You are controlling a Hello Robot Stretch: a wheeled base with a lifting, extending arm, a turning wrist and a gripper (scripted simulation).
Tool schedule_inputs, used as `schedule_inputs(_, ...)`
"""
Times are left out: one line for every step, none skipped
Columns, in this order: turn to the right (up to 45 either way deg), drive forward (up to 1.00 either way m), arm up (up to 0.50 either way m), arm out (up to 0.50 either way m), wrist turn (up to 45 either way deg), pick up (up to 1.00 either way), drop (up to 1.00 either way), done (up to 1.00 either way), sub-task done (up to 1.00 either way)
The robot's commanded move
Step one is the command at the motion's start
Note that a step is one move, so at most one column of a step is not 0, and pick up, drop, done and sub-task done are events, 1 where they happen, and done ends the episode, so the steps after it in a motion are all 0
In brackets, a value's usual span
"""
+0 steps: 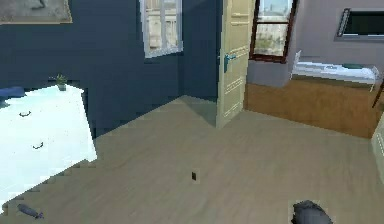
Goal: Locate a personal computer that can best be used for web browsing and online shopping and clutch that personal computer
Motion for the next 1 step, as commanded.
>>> schedule_inputs(45.0,0.00,0.00,0.00,0.0,0.00,0.00,0.00,0.00)
